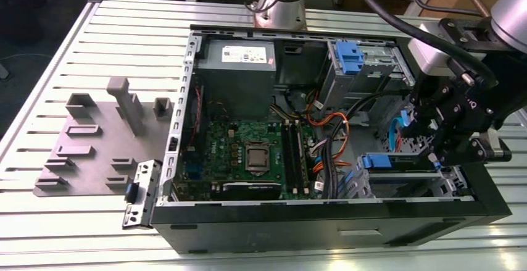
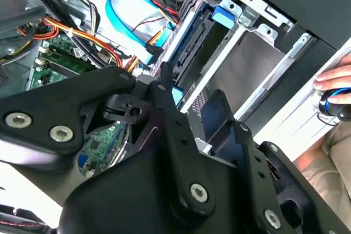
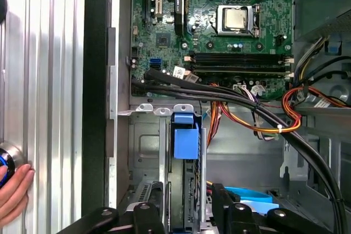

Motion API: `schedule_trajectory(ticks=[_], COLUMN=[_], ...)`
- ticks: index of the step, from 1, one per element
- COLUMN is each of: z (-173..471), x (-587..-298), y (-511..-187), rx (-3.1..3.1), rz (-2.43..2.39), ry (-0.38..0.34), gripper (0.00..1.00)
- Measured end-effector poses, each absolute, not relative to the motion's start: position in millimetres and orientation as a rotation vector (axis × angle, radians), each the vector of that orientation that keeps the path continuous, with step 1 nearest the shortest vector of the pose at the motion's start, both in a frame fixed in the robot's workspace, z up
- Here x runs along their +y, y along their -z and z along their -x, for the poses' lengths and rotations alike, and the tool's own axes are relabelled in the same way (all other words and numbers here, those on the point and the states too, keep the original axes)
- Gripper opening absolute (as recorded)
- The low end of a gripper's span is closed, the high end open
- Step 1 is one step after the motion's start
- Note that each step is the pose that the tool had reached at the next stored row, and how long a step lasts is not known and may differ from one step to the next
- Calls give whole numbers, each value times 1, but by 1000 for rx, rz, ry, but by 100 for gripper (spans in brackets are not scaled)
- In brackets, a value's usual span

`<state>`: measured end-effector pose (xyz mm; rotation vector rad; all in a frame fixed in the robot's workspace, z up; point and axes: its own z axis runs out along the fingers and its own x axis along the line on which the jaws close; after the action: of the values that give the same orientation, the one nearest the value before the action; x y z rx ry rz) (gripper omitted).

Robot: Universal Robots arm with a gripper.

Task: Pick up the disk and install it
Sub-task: 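Insert the disk into the insertion slot, then insert the first disk wire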

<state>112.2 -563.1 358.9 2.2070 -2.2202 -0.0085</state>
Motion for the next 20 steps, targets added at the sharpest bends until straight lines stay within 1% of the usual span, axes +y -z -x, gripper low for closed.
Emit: schedule_trajectory(ticks=[10,20], z=[-112,-112], x=[-563,-563], y=[-359,-362], rx=[-2236,-2236], rz=[-2223,-2223], ry=[42,42], gripper=[48,48])
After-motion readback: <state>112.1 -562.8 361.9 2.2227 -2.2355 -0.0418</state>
